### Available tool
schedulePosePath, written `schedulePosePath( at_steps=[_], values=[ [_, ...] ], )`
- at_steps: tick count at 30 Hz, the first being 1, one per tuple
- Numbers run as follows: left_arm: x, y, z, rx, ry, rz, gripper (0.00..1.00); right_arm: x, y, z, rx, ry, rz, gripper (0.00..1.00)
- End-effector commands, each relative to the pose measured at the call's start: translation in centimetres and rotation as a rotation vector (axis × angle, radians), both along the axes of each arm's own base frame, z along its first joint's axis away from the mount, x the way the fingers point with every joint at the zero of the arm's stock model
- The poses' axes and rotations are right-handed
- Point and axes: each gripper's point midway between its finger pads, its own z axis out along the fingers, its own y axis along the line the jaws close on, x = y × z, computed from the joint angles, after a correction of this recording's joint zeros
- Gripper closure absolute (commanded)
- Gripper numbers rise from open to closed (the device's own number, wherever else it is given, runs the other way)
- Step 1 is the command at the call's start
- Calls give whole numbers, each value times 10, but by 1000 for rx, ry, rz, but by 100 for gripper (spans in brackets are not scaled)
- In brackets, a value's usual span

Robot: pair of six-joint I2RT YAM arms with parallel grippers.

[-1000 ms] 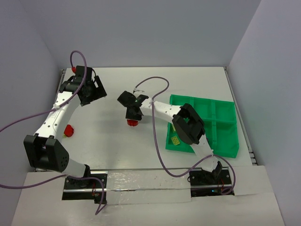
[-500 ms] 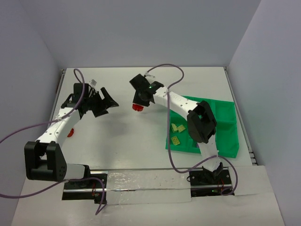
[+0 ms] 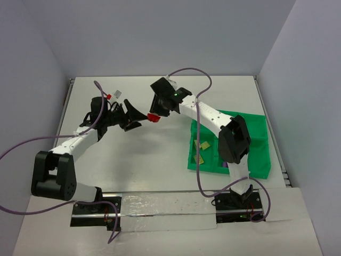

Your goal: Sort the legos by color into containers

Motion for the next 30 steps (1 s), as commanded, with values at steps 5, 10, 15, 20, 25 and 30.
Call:
schedulePosePath(
  at_steps=[5,10,15,20,25,30],
  values=[
    [13,-17,5,-40,-41,-63,24,-2,10,59,106,-95,44,100],
    [19,-18,0,-19,-34,-58,23,-6,14,63,130,-93,65,100],
    [23,-20,3,-33,-36,-45,23,-10,17,64,138,-88,81,100],
    [30,-22,3,-35,-36,-35,25,-14,19,64,161,-86,92,100],
    [37,-20,8,-17,-51,0,28,-20,29,65,193,-68,127,100],
    [40,-19,7,-19,-48,19,41,-25,27,62,187,-60,130,100]
  ],
)
